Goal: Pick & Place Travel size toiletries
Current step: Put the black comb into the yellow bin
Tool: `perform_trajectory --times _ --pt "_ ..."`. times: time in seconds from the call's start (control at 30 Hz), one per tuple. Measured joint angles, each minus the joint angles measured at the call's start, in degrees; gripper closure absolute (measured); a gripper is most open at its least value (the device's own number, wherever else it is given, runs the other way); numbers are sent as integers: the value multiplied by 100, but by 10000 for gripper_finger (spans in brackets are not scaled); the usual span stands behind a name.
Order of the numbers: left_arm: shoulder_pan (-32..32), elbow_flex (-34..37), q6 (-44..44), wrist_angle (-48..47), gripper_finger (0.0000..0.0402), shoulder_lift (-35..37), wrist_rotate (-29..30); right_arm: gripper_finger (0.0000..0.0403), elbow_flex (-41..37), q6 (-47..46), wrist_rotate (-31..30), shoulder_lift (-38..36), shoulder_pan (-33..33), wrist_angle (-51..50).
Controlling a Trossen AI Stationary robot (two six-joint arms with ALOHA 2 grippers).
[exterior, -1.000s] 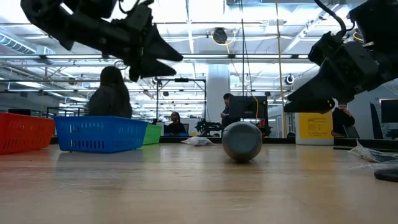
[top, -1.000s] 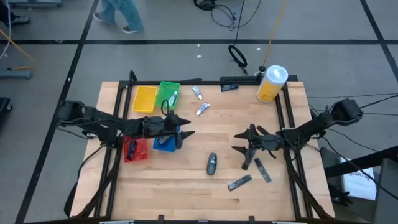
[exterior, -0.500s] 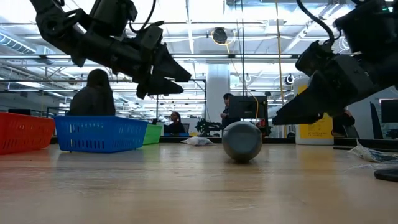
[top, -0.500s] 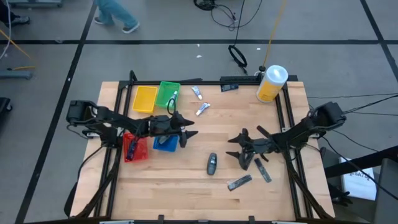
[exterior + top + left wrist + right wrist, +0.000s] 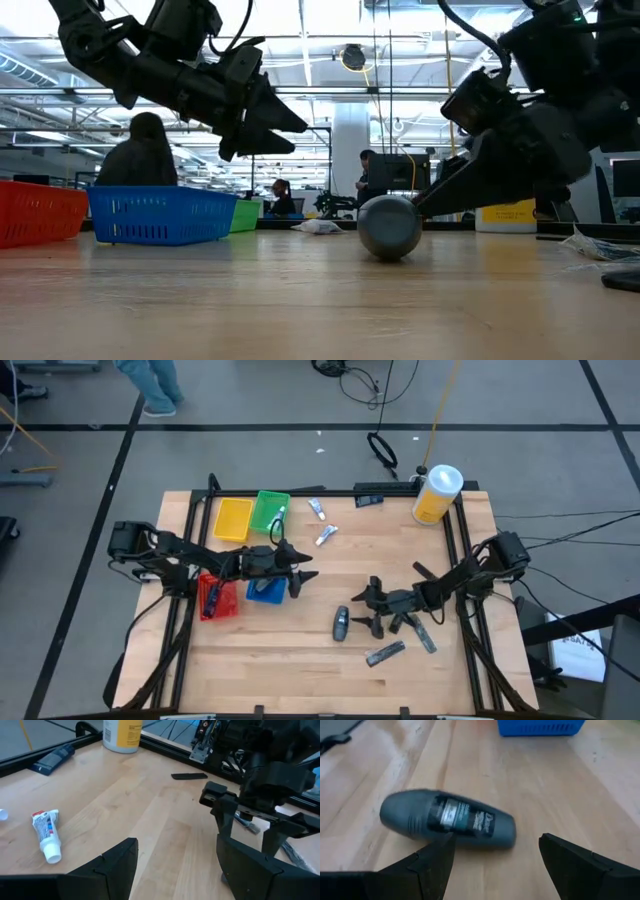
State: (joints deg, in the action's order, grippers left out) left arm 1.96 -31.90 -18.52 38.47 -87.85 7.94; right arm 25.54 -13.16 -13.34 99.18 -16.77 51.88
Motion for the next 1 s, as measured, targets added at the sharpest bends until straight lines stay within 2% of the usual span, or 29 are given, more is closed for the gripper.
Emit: perform_trajectory --times 0.2,0.4,0.47,0.6,0.73,0.83,0.9,1.0 --pt "0 0 30 -64 135 0 0 123 -11 91 -476 -320 325 -156" --pt "-20 0 36 -190 135 0 -21 102 -15 192 -395 -951 950 -769" --pt "-20 0 36 -210 135 0 -42 92 -9 222 -117 -1142 1141 -1142" --pt "-20 0 78 -287 135 0 -42 81 -11 652 737 -1899 1233 -2589" --pt "-17 0 113 -294 135 0 -42 84 -9 574 1038 -3046 900 -4395" --pt "-19 0 174 -315 135 0 -42 91 -9 140 1049 -3887 499 -5834" --pt "-17 0 187 -323 135 0 -42 95 -9 -244 877 -4349 293 -6672" --pt "-15 0 187 -321 135 0 -42 105 -11 -1161 -173 -4855 54 -7743"
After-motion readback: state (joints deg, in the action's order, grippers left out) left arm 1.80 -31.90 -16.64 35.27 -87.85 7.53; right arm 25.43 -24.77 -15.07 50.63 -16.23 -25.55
